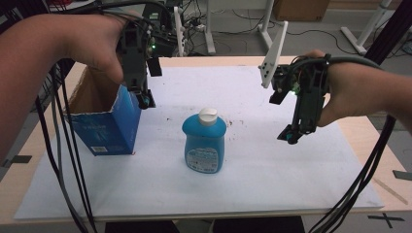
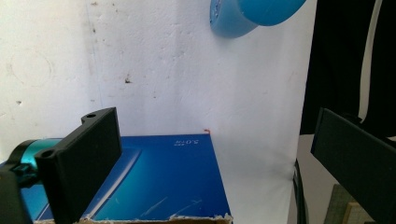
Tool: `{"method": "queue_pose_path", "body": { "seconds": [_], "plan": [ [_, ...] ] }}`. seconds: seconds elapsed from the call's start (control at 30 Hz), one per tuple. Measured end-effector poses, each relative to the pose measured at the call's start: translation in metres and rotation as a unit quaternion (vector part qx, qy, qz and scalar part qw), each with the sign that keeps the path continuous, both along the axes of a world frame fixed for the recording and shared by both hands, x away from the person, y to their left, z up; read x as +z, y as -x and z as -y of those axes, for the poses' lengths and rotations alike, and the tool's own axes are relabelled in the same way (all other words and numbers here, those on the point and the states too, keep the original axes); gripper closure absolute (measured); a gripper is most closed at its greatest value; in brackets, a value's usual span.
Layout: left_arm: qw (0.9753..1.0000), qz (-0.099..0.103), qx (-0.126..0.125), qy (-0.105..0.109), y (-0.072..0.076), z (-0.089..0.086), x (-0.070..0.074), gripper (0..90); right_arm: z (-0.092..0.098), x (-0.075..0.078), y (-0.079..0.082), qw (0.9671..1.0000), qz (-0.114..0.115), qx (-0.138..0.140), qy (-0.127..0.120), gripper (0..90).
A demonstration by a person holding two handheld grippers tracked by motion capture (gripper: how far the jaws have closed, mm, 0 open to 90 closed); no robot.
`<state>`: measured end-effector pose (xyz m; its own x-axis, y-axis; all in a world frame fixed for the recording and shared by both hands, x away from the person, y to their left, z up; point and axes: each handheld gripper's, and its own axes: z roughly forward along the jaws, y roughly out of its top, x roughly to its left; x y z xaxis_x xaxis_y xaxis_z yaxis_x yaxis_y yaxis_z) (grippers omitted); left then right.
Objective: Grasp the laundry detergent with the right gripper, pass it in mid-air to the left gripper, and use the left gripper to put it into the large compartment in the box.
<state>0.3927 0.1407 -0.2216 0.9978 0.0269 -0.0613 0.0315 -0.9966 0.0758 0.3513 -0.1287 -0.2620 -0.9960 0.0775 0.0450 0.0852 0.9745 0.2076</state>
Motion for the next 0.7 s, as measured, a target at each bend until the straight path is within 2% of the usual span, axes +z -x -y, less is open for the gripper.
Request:
{"method": "queue_pose_path", "body": {
  "seconds": [0.23,0.37,0.4,0.43,0.57,0.7],
  "plan": [
    [1.0,0.0,-0.004,0.002,0.001,0.0,-0.001,1.8,0.004,-0.027,0.007,0.9978,-0.013,-0.019,-0.063,1.2],
    [1.0,-0.003,-0.003,0.001,0.001,0.0,-0.003,1.8,0.004,-0.044,0.007,0.9953,-0.018,-0.029,-0.091,1.2],
    [1.0,-0.002,-0.003,0.001,0.001,0.0,-0.003,1.8,0.004,-0.044,0.007,0.9953,-0.018,-0.029,-0.091,1.2],
    [1.0,-0.001,-0.002,0.002,0.001,0.0,-0.003,1.7,0.003,-0.05,0.007,0.9938,-0.019,-0.029,-0.105,1.2],
    [1.0,0.0,-0.004,0.002,0.0,0.0,-0.004,1.8,0.001,-0.057,0.008,0.9915,-0.018,-0.033,-0.125,1.2],
    [1.0,0.002,-0.003,0.003,0.0,0.0,-0.004,1.8,-0.002,-0.067,0.01,0.987,-0.02,-0.039,-0.155,1.2]
  ]
}}
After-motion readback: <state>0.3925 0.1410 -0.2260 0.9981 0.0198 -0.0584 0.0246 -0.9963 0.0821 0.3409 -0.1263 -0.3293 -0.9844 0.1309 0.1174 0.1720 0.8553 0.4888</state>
